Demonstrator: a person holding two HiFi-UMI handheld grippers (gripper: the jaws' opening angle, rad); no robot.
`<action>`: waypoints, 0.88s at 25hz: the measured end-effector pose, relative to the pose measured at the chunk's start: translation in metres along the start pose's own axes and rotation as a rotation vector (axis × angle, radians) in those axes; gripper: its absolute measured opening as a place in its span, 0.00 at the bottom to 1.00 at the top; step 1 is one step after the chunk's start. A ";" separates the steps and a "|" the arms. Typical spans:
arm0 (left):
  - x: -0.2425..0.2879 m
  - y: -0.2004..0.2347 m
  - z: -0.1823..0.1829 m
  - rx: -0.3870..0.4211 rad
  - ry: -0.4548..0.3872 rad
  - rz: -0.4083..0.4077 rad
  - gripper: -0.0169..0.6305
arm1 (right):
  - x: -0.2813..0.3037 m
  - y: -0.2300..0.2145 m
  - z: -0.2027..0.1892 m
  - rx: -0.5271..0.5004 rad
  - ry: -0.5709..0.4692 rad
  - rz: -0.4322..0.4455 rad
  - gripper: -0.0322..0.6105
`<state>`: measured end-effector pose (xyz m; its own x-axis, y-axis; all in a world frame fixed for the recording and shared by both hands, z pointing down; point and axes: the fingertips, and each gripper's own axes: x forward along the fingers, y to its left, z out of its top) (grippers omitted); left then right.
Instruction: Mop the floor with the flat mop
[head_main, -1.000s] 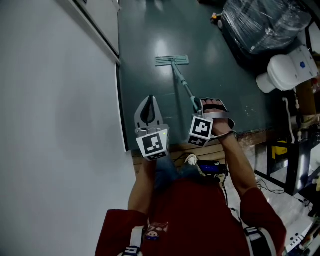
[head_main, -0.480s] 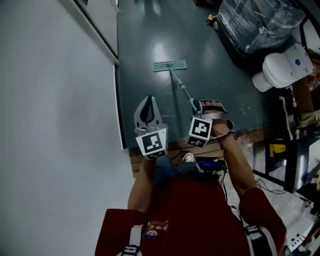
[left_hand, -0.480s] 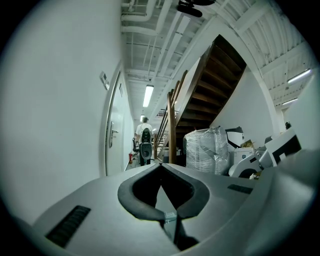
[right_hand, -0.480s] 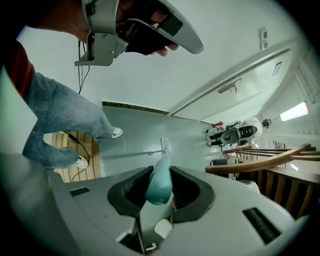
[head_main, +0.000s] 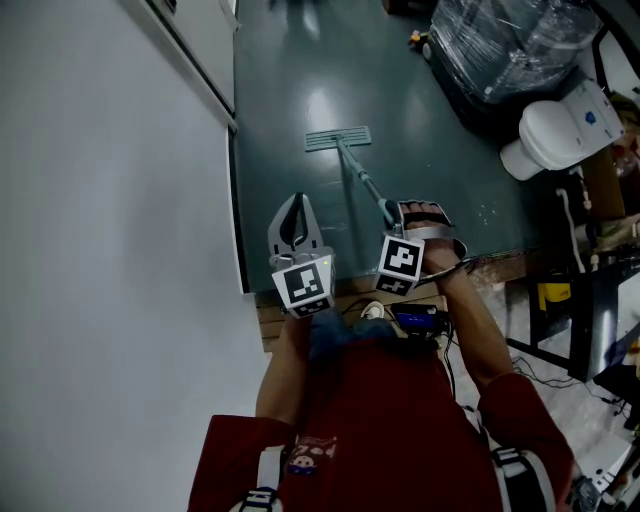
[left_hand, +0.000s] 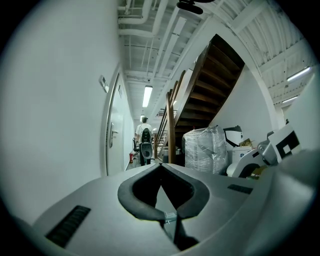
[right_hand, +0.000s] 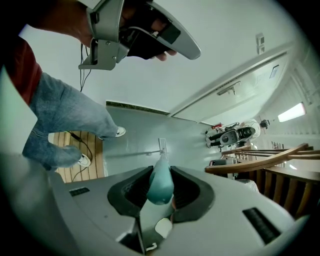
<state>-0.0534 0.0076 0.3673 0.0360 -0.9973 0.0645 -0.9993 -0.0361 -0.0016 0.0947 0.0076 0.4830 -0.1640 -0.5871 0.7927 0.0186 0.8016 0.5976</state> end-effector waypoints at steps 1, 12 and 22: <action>-0.003 -0.003 -0.001 0.004 0.001 0.002 0.05 | -0.004 0.002 -0.003 0.000 -0.002 -0.003 0.23; -0.022 -0.033 -0.003 0.041 0.003 -0.008 0.05 | -0.036 0.016 -0.028 -0.006 -0.011 -0.020 0.23; -0.024 -0.058 -0.006 0.071 0.009 -0.048 0.05 | -0.063 0.020 -0.035 0.011 -0.029 -0.020 0.23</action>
<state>0.0034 0.0338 0.3717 0.0831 -0.9937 0.0752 -0.9937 -0.0883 -0.0687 0.1399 0.0568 0.4497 -0.1932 -0.5995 0.7767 0.0037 0.7911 0.6116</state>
